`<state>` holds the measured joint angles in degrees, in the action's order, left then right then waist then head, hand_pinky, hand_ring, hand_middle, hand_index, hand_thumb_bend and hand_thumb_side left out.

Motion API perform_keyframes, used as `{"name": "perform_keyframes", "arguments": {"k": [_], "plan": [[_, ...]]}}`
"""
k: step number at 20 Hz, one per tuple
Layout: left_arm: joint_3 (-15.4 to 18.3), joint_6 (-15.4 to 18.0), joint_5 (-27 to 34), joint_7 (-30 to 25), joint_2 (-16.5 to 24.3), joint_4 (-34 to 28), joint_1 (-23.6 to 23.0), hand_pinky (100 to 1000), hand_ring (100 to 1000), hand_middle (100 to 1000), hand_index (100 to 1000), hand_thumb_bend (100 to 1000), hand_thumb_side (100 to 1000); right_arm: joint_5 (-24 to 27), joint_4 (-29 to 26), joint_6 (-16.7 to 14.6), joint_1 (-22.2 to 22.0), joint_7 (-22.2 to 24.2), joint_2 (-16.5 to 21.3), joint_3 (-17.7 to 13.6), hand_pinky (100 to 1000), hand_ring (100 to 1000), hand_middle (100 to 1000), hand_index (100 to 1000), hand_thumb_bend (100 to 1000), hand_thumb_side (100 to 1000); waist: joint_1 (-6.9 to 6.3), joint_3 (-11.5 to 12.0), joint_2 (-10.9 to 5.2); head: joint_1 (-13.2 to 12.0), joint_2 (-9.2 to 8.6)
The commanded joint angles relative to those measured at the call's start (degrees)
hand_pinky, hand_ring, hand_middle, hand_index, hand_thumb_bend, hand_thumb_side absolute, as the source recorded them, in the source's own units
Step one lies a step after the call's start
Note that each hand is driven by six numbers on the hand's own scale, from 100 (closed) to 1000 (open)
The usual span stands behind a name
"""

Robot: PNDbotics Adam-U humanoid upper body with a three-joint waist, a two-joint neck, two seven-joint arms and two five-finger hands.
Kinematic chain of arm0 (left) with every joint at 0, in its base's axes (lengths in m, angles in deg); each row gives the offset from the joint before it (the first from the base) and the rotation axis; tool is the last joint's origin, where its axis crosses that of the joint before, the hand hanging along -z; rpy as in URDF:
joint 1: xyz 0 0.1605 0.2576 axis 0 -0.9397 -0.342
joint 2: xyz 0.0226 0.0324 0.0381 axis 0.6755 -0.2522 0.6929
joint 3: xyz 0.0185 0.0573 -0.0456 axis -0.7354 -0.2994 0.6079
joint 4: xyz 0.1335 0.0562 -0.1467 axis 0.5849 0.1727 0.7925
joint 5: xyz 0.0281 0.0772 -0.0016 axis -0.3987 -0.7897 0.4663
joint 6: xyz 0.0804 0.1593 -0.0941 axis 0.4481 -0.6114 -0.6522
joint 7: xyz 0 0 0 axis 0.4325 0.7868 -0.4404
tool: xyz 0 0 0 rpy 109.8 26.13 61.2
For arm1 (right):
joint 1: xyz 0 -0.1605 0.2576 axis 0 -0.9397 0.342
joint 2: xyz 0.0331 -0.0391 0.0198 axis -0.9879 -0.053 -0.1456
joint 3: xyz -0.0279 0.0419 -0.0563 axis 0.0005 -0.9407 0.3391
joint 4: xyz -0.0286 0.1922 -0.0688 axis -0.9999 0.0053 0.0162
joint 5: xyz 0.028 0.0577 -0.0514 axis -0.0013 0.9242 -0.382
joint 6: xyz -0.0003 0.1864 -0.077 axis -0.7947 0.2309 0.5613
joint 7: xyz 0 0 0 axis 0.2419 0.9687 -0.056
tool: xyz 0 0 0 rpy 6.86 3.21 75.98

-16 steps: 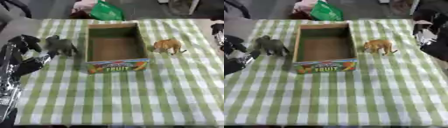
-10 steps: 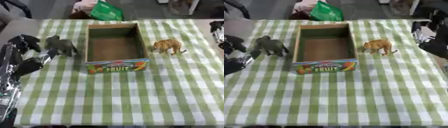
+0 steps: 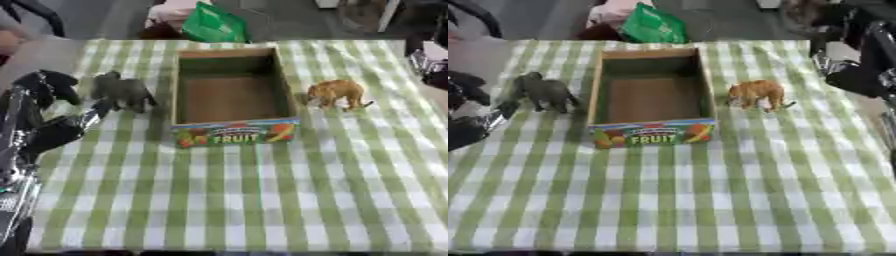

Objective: Pick up objects on the table and place them in the box.

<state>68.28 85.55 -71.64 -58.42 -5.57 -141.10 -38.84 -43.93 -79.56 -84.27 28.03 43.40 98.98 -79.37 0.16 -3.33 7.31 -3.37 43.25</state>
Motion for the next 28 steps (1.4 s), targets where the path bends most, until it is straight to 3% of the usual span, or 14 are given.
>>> {"name": "perform_keyframes", "arguments": {"k": [1, 5, 10, 19, 28], "plan": [[-0.06, 0.06, 0.26, -0.25, 0.95, -0.82, 0.39, 641, 439, 406, 558, 695, 100, -3.8, 5.82, -3.98, 3.63, 2.4, 2.44, 1.26, 775, 929, 787, 888, 100, 198, 0.15, 0.13, -0.91, 0.29, -0.04], [-0.19, 0.08, 0.34, -0.4, 0.95, -0.75, 0.35, 640, 439, 406, 558, 695, 100, -10.6, 14.56, -9.05, 7.77, 4.74, 1.1, 2.17, 801, 976, 831, 897, 100, 203, 0.15, 0.16, -1.09, 0.48, 0.02], [-0.36, 0.13, 0.46, -0.57, 0.78, -0.72, 0.46, 641, 439, 406, 558, 694, 100, -22.16, 23.61, -12.68, 11.76, 4.42, -2.07, 1.62, 823, 1000, 851, 899, 100, 220, -0.21, 0.35, -1.01, 0.87, -0.02], [-0.54, 0.16, 0.58, -0.83, 0.59, -0.7, 0.69, 641, 439, 406, 558, 693, 100, -40.23, 35.06, -13.4, 14.74, -2.16, -7.13, -0.99, 863, 1000, 860, 902, 100, 244, -0.57, 0.91, -0.71, 1.37, -0.2], [-0.52, 0.16, 0.59, -0.84, 0.56, -0.68, 0.67, 641, 440, 406, 558, 693, 100, -46.12, 38.8, -13.31, 14.62, -4.67, -7.65, -1.75, 832, 966, 808, 880, 100, 256, -0.43, 1.18, -0.73, 1.43, -0.17]]}}
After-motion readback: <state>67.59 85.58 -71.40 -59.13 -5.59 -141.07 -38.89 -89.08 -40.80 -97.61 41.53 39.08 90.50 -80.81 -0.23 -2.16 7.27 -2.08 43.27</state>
